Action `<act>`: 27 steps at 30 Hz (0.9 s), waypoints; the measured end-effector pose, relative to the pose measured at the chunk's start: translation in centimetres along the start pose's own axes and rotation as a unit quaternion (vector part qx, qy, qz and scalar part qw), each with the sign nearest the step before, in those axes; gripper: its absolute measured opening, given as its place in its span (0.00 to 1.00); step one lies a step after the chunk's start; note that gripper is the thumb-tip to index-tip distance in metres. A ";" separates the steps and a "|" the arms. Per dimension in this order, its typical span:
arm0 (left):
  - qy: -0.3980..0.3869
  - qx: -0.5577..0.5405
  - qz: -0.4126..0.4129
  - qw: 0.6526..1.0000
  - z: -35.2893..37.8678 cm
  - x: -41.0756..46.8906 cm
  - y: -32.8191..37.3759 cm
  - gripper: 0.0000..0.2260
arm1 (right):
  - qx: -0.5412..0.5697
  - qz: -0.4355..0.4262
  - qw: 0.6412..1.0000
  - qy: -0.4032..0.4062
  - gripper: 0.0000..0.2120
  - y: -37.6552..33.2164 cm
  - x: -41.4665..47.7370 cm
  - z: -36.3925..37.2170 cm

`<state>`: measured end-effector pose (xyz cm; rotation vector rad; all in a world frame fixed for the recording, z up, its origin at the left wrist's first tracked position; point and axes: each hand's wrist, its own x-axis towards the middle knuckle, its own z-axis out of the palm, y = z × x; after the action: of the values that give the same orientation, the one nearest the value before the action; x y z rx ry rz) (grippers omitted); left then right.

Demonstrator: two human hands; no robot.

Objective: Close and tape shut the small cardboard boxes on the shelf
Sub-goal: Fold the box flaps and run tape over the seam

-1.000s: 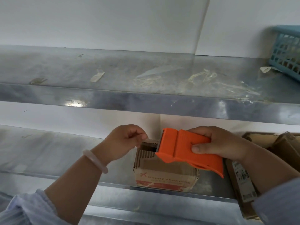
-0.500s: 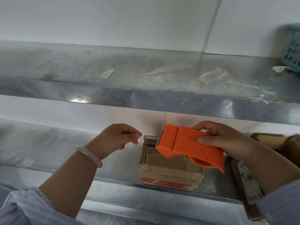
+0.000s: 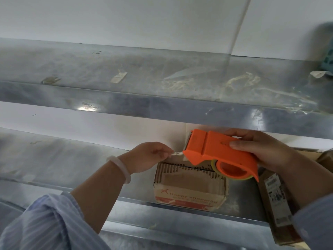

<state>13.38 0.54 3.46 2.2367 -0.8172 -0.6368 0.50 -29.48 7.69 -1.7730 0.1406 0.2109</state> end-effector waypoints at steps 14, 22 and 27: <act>0.050 0.037 -0.028 0.998 1.4 0.4 -1.0 0.13 | 0.014 -0.020 0.999 -0.023 0.37 0.6 0.8 0.5; 0.099 0.129 -0.028 0.986 1.8 0.7 -0.8 0.11 | 0.031 -0.020 0.999 -0.024 0.33 0.7 0.8 0.7; 0.090 0.129 -0.010 0.988 2.2 0.8 -0.9 0.08 | 0.018 -0.020 0.999 -0.025 0.29 0.5 0.9 1.2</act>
<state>12.84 -0.40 1.18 2.4947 -0.8241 -0.3467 1.21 -28.38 6.78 -1.7313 0.0729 0.2218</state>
